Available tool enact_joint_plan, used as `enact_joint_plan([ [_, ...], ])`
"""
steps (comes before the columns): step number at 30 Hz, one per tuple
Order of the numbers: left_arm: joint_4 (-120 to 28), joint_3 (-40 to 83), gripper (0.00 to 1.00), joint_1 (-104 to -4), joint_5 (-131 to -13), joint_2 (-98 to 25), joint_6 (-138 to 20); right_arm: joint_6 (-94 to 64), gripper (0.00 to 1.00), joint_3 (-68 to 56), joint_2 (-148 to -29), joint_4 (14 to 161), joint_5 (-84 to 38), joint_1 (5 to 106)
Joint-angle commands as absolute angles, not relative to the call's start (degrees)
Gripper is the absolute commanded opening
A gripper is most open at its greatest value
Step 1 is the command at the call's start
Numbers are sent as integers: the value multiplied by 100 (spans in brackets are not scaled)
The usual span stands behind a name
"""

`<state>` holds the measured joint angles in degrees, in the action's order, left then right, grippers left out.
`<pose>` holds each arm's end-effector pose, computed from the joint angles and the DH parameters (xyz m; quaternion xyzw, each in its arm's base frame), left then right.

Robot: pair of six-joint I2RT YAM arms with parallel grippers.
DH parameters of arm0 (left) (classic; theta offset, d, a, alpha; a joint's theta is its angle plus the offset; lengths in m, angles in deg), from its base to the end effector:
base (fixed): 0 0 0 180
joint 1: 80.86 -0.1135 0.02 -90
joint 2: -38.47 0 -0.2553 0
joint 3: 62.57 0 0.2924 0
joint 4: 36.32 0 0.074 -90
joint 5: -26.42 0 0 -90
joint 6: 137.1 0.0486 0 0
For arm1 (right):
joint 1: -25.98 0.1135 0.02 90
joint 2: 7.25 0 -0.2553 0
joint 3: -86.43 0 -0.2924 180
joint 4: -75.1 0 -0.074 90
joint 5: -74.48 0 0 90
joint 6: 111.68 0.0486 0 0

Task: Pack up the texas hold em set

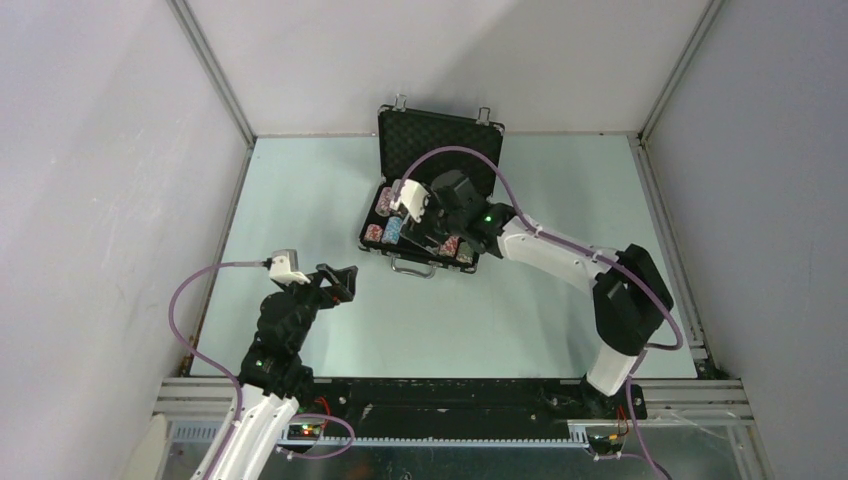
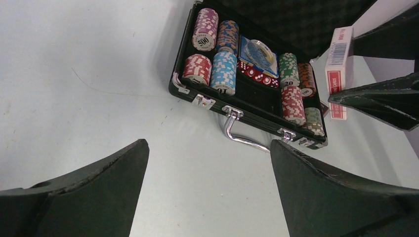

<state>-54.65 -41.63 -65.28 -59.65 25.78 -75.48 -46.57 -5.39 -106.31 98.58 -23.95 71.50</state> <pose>0.1752 -0.0454 0.1901 -0.1073 0.7588 -0.2159 0.6051 0.3089 0.3247 0.2415 -0.5365 0.7009 0.1473 0.4463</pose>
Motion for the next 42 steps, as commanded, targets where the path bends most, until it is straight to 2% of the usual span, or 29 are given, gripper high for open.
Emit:
enact_joint_plan([
  [1,-5237,-4177,100,-6565,-5902,2579,-7440,-5146,35,154,-10850,10272,-2739,7086],
  [22,-5230,-4186,100,-6565,-5913,2600,-7456,-5847,34,600,-11477,10707,-3412,7020],
  [42,-5225,-4196,100,-6565,-5904,2588,-7456,-6742,35,767,-12133,10339,-2861,7063],
])
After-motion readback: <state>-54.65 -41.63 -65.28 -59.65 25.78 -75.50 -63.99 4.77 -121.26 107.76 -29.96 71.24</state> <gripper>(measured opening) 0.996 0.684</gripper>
